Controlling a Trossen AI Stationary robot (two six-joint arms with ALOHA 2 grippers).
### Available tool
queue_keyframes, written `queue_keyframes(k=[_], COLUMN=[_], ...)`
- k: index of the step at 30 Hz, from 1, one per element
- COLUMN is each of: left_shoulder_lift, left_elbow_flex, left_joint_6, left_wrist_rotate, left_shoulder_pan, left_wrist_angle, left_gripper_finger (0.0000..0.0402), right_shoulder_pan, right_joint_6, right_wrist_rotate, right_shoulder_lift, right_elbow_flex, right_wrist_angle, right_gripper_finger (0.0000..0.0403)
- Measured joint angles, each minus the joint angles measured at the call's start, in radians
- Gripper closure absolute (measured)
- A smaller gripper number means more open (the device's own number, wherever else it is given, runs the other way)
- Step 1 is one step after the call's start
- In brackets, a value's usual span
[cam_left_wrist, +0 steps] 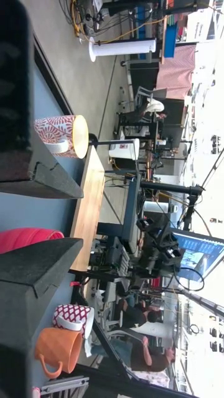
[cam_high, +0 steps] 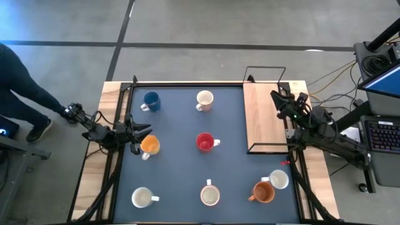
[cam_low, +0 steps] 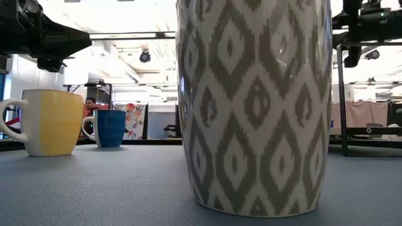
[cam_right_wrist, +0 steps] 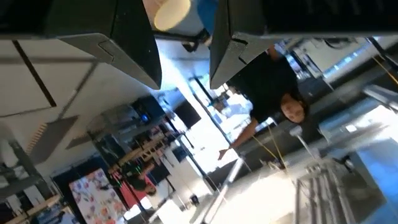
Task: Place coffee mugs
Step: Put the red patterned mug on the shelf
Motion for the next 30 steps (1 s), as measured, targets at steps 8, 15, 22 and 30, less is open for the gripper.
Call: queue_keyframes(k=[8,15,22,30], left_shoulder_lift=[0.0,0.0,0.0,0.0], left_elbow_flex=[0.0,0.0,0.0,0.0], left_joint_6=[0.0,0.0,0.0,0.0], left_wrist_rotate=[0.0,0.0,0.0,0.0], left_shoulder_pan=[0.0,0.0,0.0,0.0], left_wrist_angle=[0.0,0.0,0.0,0.0], left_gripper_finger=[0.0306,0.0306,0.0306,0.0306], right_shoulder_pan=[0.0,0.0,0.0,0.0], right_joint_6=[-0.001,0.0,0.076,0.18], right_wrist_rotate=[0.0,0.0,0.0,-0.064], right_shoulder_lift=[0.202,0.334,0.438,0.538], right_elbow_flex=[0.157,0.332,0.484,0.571], right_wrist_angle=[-0.207,-0.447,-0.66,-0.785], right_gripper_finger=[0.0278,0.0278,0.0278,0.0278])
